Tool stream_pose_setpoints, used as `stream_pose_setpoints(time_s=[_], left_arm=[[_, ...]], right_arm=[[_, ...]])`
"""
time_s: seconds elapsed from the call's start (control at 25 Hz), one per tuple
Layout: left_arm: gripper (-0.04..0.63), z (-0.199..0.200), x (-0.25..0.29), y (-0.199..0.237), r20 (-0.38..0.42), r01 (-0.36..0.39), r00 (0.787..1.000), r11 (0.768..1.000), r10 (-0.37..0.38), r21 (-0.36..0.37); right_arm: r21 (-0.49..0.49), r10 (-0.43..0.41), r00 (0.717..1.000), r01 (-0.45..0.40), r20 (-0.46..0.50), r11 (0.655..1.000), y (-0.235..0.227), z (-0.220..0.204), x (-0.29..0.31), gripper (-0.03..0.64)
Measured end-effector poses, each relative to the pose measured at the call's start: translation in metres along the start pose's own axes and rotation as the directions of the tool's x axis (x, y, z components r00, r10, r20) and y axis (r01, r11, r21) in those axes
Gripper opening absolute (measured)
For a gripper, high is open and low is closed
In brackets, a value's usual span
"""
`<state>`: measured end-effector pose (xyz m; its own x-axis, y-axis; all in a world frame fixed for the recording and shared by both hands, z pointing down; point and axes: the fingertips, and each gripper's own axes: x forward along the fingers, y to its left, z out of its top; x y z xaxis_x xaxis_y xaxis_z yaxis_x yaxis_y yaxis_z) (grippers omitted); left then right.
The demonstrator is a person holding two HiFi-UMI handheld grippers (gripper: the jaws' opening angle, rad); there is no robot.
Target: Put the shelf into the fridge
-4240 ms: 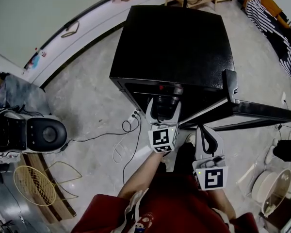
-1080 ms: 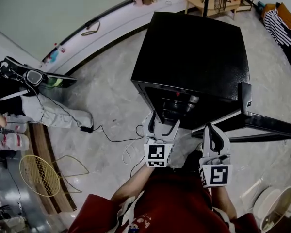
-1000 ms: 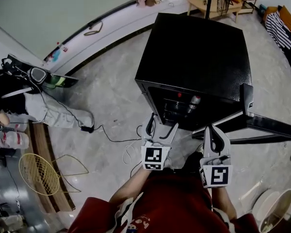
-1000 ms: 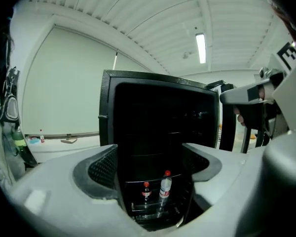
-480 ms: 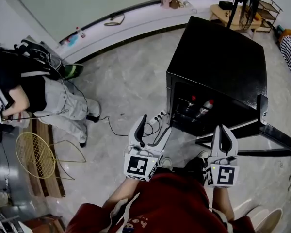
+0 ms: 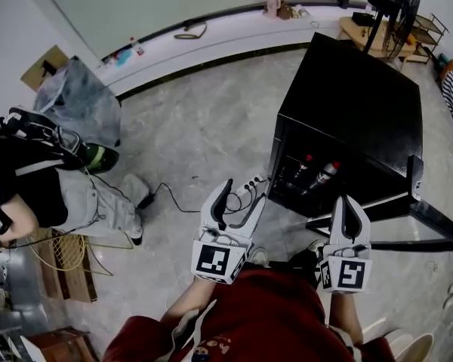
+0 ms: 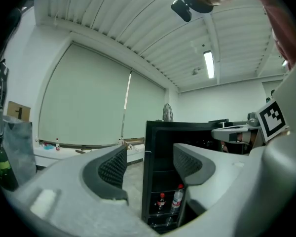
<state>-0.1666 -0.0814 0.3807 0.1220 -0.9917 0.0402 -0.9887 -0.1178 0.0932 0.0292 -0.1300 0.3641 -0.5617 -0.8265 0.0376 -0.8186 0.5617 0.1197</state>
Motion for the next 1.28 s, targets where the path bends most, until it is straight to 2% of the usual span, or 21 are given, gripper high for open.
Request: stream_pose_setpoints(time_s=[0.28,0.48,0.88,1.28], left_arm=[[0.169,-0.0006,-0.0020,0.0012,0.005,-0.001,1.000,1.000,0.001,-0.014],[0.011,-0.0077,-0.0030,0.0070,-0.009,-0.043,0.999,0.999,0.043,-0.002],[0.005,-0.0063,-0.0047,0.0102,-0.011,-0.057,0.998,0.998,0.057,0.010],[0.005,-0.0077,-0.0033,0.0056,-0.009,-0.040,0.999,0.999,0.040,0.005]], right_arm=[[-0.004,-0.001,1.000,0.001,-0.006,1.000,0.0023,0.0008,-0.0003,0.000],[-0.008,0.002,1.000,-0.002,-0.010,1.000,0.0045,0.0004,-0.0009,0.000],[-0.030,0.010,1.000,-0.011,-0.015,0.999,0.0090,0.0001,0.0002,0.000],[-0.032,0.004,1.000,-0.005,-0.019,0.999,0.0064,-0.0008,-0.0020,0.000]])
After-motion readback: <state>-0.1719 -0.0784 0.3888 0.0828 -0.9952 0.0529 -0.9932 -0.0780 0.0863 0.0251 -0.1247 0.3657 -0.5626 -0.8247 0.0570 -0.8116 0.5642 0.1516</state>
